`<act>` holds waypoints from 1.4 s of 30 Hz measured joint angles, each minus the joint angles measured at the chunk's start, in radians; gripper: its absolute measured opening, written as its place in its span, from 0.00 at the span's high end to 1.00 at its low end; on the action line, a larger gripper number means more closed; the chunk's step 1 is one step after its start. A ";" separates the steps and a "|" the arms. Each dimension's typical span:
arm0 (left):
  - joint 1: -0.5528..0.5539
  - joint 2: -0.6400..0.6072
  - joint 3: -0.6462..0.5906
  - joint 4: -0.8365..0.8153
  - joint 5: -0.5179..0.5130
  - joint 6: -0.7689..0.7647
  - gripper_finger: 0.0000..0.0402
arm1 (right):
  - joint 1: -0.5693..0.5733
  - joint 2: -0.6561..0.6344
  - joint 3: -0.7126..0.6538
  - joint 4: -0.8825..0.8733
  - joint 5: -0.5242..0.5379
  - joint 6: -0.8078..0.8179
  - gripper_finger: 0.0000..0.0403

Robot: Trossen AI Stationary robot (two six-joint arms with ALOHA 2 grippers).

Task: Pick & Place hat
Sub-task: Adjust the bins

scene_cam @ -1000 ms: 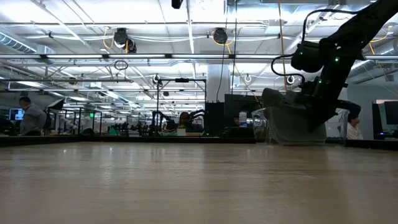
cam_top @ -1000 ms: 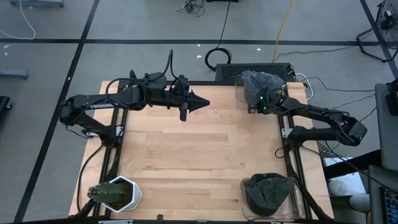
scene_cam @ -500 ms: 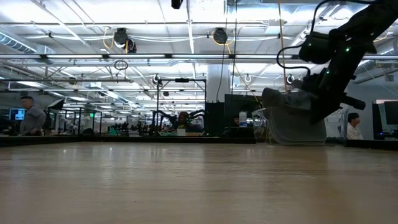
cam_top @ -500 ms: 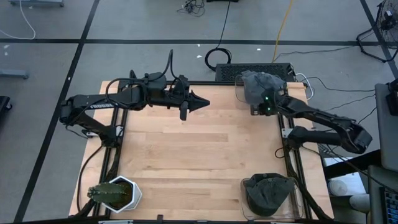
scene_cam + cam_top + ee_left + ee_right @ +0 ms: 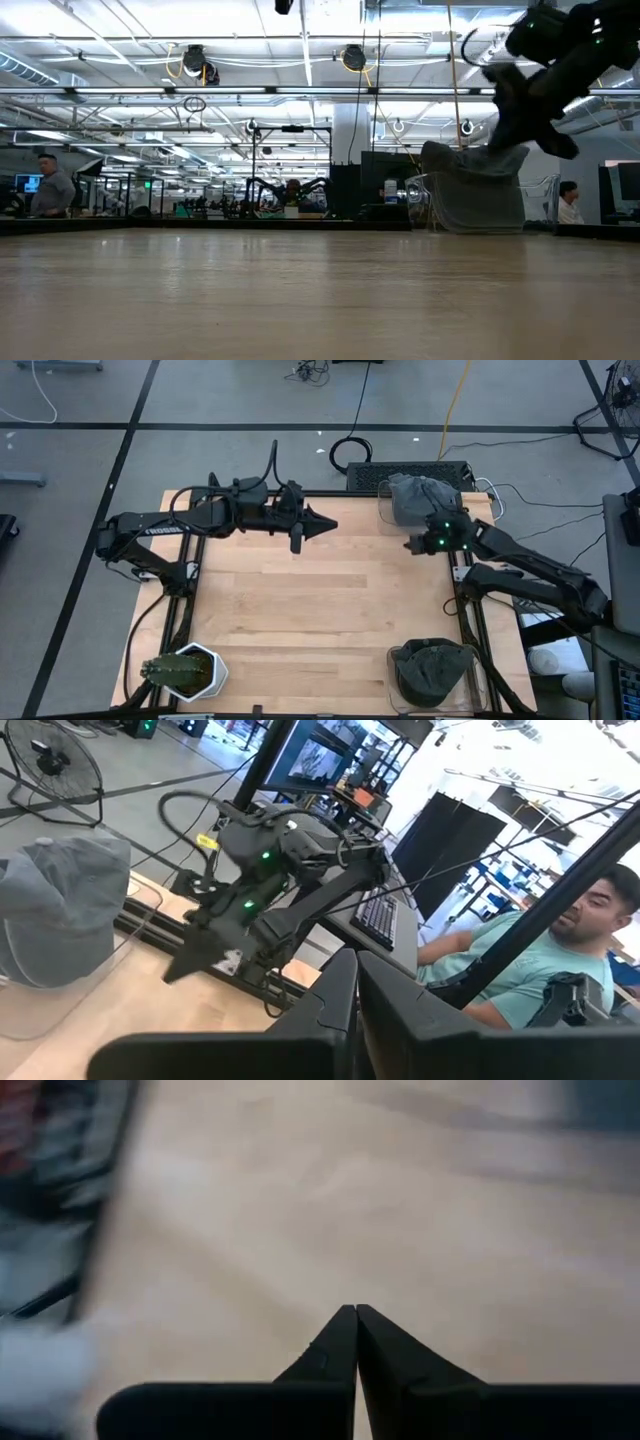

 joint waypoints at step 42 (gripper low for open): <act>-0.026 -0.031 0.000 -0.102 -0.088 -0.097 0.95 | 0.867 0.088 0.000 0.167 -0.440 0.238 1.00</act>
